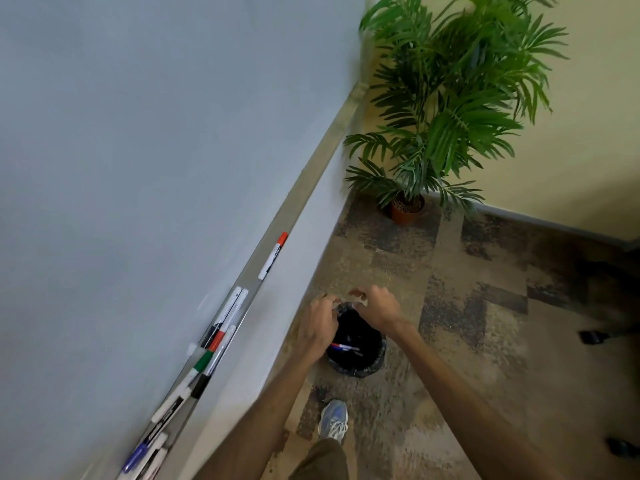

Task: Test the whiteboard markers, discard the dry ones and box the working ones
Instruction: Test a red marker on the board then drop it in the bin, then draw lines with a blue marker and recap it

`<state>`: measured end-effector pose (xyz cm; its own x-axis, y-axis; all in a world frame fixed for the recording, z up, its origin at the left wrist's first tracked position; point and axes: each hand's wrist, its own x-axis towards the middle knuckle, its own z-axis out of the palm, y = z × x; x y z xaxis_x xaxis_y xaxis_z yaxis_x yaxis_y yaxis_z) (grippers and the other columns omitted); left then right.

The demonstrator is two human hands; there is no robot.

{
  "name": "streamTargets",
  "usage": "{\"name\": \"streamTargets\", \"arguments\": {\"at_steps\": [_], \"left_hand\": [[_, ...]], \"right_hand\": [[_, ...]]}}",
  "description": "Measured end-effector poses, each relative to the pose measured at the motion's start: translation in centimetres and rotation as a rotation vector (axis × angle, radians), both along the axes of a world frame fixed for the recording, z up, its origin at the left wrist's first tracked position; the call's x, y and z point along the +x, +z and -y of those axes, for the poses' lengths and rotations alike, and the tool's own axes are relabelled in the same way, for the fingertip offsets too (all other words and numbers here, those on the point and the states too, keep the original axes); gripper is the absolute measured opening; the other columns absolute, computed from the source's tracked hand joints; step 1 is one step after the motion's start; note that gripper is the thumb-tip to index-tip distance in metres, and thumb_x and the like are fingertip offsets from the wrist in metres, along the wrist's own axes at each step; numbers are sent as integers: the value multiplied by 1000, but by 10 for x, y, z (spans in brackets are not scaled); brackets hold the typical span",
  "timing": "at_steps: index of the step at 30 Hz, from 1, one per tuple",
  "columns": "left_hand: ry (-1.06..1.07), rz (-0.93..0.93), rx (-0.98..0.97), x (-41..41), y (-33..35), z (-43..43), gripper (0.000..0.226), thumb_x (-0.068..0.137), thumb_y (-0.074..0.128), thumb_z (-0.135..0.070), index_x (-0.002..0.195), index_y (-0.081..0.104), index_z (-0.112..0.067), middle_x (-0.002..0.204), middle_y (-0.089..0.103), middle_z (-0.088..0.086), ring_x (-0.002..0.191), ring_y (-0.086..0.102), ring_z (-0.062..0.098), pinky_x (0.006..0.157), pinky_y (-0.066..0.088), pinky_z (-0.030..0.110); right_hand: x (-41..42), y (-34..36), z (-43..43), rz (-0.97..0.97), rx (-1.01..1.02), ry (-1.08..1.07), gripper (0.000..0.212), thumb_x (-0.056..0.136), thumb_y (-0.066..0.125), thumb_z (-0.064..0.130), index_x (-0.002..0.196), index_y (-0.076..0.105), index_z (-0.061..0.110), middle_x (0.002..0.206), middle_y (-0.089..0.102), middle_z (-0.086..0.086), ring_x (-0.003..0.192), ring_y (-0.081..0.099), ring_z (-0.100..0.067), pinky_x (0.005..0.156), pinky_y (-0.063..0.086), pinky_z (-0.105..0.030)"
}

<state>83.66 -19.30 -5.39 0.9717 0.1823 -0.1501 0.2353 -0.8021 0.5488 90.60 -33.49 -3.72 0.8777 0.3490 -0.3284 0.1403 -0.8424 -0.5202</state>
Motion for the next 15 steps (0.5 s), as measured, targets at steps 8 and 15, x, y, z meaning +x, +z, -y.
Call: {"name": "streamTargets", "arguments": {"at_steps": [8, 15], "left_hand": [[95, 117, -11, -70, 40, 18, 33, 91, 56, -1, 121, 65, -12, 116, 67, 6, 104, 63, 24, 87, 53, 35], [218, 185, -10, -155, 66, 21, 30, 96, 57, -9, 126, 61, -13, 125, 63, 5, 110, 63, 22, 93, 51, 31]], "right_hand": [[-61, 33, 14, 101, 70, 108, 31, 94, 59, 10, 124, 68, 12, 119, 71, -3, 105, 67, -17, 83, 45, -21], [-126, 53, 9, 132, 155, 201, 29, 91, 61, 14, 118, 71, 19, 112, 73, 1, 100, 68, -16, 89, 54, -32]]}}
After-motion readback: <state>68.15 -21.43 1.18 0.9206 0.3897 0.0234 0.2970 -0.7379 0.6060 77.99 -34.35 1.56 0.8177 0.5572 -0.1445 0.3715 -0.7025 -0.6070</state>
